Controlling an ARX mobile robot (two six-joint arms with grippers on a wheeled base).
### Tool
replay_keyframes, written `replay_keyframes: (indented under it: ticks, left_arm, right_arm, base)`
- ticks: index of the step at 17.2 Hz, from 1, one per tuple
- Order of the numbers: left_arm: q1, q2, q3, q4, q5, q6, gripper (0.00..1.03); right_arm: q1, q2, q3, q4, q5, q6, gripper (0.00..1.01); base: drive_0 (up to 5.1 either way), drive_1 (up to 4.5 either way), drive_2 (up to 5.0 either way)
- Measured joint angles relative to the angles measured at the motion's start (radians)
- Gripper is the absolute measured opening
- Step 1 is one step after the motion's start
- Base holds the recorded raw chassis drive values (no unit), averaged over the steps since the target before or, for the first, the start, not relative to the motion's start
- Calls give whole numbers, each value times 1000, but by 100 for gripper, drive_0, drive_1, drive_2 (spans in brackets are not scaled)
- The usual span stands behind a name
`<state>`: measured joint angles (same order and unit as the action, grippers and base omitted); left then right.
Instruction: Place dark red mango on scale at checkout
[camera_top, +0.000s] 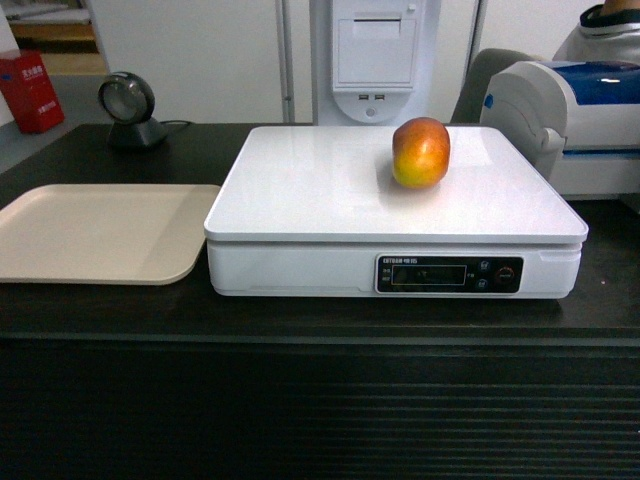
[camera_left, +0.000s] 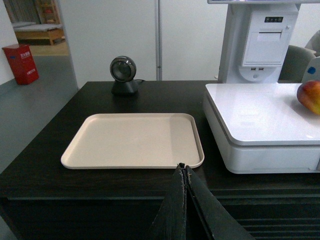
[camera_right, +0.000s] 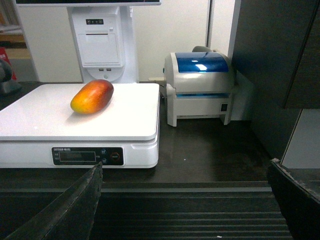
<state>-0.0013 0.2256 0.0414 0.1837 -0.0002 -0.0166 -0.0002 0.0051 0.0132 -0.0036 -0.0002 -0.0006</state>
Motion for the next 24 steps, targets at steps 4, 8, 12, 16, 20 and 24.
replay_keyframes:
  ticks: [4, 8, 12, 16, 20, 24]
  left_arm:
    - [0, -115, -30, -100, -3, 0, 2]
    - [0, -216, -32, -192, -2, 0, 2]
    - [0, -216, -32, -187, 0, 1, 2]
    - [0, -216, -32, -187, 0, 0, 9]
    - [0, -216, -32, -187, 0, 0, 54]
    - [0, -216, -32, -187, 0, 2, 100]
  right_arm:
    - [0, 0, 0, 0, 0, 0, 98]
    - [0, 0, 0, 0, 0, 0, 98]
    - [0, 0, 0, 0, 0, 0, 98]
    - [0, 0, 0, 0, 0, 0, 98]
    - [0, 0, 0, 0, 0, 0, 98]
    - [0, 0, 0, 0, 0, 0, 98]
  base:
    - [0, 0, 0]
    - [0, 0, 0]
    - [0, 0, 0]
    - [0, 0, 0]
    - [0, 0, 0]
    - [0, 0, 0]
